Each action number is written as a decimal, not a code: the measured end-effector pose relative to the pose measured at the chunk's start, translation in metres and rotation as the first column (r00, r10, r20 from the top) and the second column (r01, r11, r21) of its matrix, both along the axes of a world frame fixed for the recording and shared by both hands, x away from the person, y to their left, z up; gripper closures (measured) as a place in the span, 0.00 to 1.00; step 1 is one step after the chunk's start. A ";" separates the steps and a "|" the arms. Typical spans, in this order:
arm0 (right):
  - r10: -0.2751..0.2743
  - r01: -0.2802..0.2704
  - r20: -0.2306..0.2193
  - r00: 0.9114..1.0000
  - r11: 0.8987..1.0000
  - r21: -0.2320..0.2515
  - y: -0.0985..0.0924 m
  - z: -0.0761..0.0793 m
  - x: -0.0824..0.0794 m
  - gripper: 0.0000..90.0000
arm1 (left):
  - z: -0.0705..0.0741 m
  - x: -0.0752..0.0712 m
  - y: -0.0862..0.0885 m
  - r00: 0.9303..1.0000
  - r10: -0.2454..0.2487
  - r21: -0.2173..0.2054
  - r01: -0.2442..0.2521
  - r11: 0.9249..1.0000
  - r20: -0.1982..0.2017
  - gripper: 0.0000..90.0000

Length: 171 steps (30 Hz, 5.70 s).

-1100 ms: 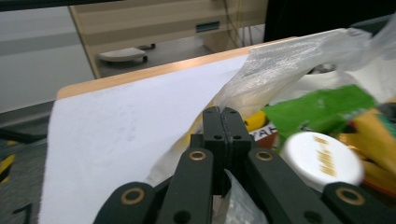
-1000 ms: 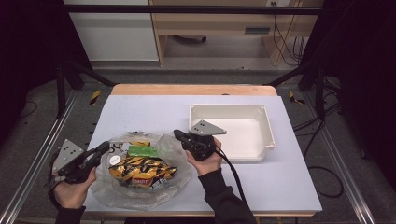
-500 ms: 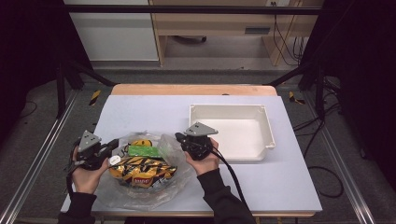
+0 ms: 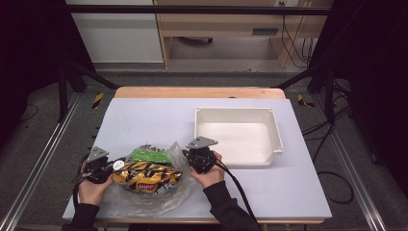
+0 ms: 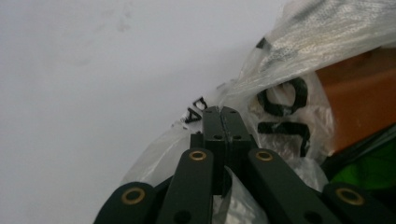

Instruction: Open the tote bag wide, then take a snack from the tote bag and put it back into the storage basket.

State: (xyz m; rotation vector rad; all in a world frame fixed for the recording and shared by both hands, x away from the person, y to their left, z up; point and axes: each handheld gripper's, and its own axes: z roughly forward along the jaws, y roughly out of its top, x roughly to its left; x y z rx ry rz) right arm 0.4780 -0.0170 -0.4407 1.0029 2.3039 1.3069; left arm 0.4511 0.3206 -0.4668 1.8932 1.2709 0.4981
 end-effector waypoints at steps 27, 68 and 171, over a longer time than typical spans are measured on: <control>0.094 -0.134 0.169 0.981 0.960 0.245 -0.062 0.075 -0.058 0.65 | 0.044 -0.080 0.028 0.974 0.024 -0.144 0.009 0.990 0.225 0.63; 0.039 -0.043 -0.117 0.992 0.999 -0.030 -0.051 -0.049 -0.073 0.96 | -0.011 -0.079 0.002 0.993 -0.001 0.017 -0.001 1.000 0.114 0.81; 0.089 -0.103 0.090 0.992 0.981 0.167 -0.074 0.023 -0.078 0.58 | -0.006 -0.081 0.012 0.981 0.038 -0.029 -0.033 0.999 0.190 0.56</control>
